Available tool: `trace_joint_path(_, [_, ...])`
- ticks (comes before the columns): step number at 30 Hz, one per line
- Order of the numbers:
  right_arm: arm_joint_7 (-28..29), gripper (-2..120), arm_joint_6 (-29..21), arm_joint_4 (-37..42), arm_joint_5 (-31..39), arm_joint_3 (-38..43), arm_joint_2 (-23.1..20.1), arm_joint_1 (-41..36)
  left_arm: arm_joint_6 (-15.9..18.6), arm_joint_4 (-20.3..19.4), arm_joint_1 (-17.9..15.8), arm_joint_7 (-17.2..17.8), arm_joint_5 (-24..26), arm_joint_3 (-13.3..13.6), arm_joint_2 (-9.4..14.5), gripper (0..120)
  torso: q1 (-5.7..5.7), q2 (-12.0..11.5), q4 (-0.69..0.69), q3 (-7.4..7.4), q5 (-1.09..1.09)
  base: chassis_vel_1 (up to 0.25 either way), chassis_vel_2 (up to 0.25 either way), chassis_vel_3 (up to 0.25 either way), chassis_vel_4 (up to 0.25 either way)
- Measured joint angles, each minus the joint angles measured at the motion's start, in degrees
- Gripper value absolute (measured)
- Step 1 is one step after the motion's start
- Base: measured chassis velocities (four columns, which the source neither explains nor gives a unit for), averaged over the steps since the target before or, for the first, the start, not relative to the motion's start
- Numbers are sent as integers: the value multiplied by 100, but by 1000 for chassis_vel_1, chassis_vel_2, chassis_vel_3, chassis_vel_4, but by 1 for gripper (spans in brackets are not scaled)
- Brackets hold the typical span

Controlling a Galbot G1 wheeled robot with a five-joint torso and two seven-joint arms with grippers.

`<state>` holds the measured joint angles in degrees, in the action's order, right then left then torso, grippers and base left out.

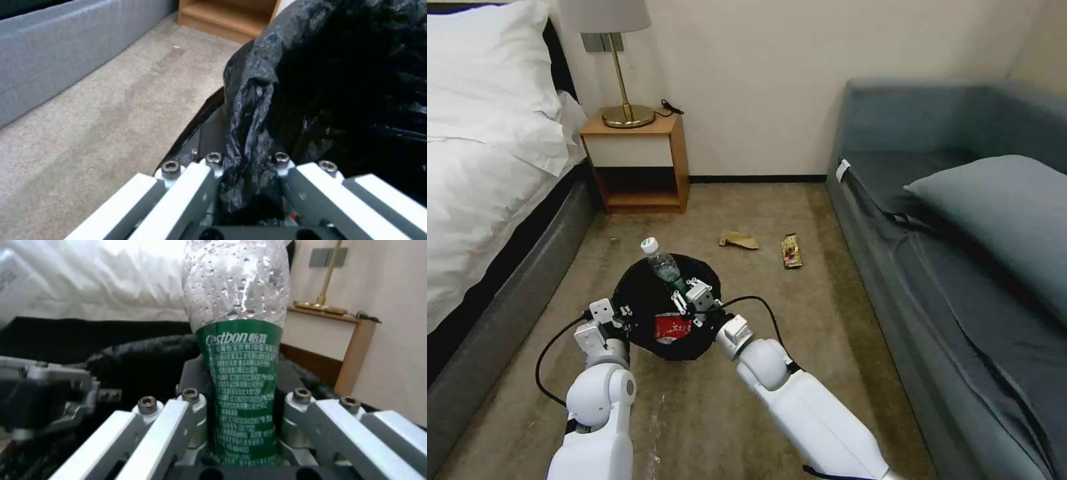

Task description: Pick up the trash bin, then pick up the garbage on the floor and place it into the trash bin.

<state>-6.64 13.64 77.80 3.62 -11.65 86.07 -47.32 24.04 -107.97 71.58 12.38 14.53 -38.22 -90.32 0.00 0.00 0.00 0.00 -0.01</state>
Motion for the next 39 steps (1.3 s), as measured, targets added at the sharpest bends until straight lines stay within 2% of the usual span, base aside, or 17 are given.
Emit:
trace_joint_path(10, [3, 19, 10, -70, -126, 34, 63, -75, 2, -48, 5, 0, -13, 14, -3, 3, 0, 0, 0, 0, 0, 0, 0, 0, 0])
trace_joint_path(12, [29, 23, 0, -71, -156, 37, 65, -85, 2, -48, 4, 0, -18, 15, -4, 3, 0, 0, 0, 0, 0, 0, 0, 0, 0])
trace_joint_path(14, [74, 34, -18, -71, -173, 25, 62, -94, 2, -48, 1, 0, -28, 23, -7, 3, 0, 0, 0, 0, 0, 0, 0, 0, 0])
trace_joint_path(15, [74, 34, -18, -71, -173, 25, 62, -94, 2, -48, 1, 0, -28, 23, -7, 3, 0, 0, 0, 0, 0, 0, 0, 0, 0])
trace_joint_path(17, [70, 44, -22, -71, -180, 9, 56, -91, 3, -38, -5, 0, -30, 32, -11, 3, 0, 0, 0, 0, 1, 0, 0, 0, 0])
trace_joint_path(18, [70, 44, -22, -71, -180, 9, 56, -91, 3, -38, -5, 0, -30, 32, -11, 3, 0, 0, 0, 0, 1, 0, 0, 0, 0])
trace_joint_path(21, [49, 59, -26, -70, -183, 1, 57, -83, 2, -19, -9, 0, -33, 36, -18, 3, 0, 0, 0, 0, 0, 0, 0, 0, 0])
trace_joint_path(24, [43, 64, -27, -69, -183, 0, 57, -82, 3, -16, -9, 0, -34, 32, -19, 3, 0, 0, 0, 0, 0, 0, 0, 0, 0])
trace_joint_path(26, [73, 78, -42, -71, -185, 4, 66, -86, 3, -13, -16, -1, -35, 23, -18, 3, 0, 0, 0, 0, 0, 0, 0, 0, 0])
trace_joint_path(29, [92, 84, -47, -81, -193, 14, 79, -94, 3, -12, -18, -1, -36, 23, -19, 3, 0, 0, 0, 0, 0, 0, 0, 0, 0])
trace_joint_path(31, [98, 94, -48, -83, -203, 27, 87, -121, 3, -10, -20, -2, -38, 24, -30, 3, 0, 0, 0, 0, 0, 0, 0, 0, 0])
trace_joint_path(34, [100, 99, -46, -66, -209, 36, 86, -139, 3, -3, -20, -3, -42, 25, -34, 3, 0, 0, 0, 0, 0, 0, 0, 0, 0])
trace_joint_path(39, [127, 100, -29, 73, -215, 96, 114, -169, 3, 0, -19, -7, -48, 24, -36, 3, 0, 0, 0, 0, 1, 0, 0, 0, 0])
